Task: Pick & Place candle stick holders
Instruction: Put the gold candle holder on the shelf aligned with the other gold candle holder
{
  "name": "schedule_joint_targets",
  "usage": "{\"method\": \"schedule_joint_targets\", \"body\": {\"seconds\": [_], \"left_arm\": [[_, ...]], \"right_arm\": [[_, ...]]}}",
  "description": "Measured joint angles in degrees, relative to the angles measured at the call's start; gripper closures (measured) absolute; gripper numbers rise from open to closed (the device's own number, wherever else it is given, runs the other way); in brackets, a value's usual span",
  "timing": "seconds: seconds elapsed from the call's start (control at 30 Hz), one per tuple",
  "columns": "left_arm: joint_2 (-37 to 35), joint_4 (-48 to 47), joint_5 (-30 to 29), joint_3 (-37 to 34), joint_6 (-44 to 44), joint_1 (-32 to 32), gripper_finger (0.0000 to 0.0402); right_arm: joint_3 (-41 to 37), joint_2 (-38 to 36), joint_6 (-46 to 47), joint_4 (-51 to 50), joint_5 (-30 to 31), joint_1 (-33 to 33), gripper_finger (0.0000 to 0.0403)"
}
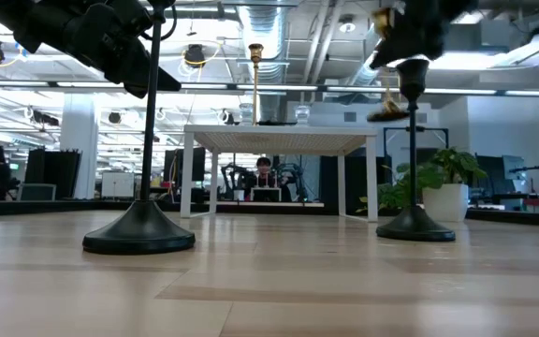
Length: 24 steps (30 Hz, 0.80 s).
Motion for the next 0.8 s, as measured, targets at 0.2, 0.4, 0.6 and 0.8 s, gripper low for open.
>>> {"method": "schedule_joint_targets", "body": {"seconds": [0.2,0.4,0.6,0.8], "left_arm": [[0.0,0.0,0.0,0.0,0.0,0.0,0.0397],[0.0,0.0,0.0,0.0,-1.7,0.0,0.0393],[0.0,0.0,0.0,0.0,-1.9,0.0,0.0397],[0.1,0.0,0.0,0.0,-1.9,0.0,0.0393]], "right_arm": [[8.9,5.7,-11.9,1.8,-6.4,-5.2,0.0401],[15.6,13.0,-20.9,6.4,-19.3,-13.1,0.0401],[20.9,20.5,-24.5,8.7,-28.3,-20.5,0.0401],[24.3,26.4,-25.8,9.4,-32.7,-26.5,0.0401]]}}
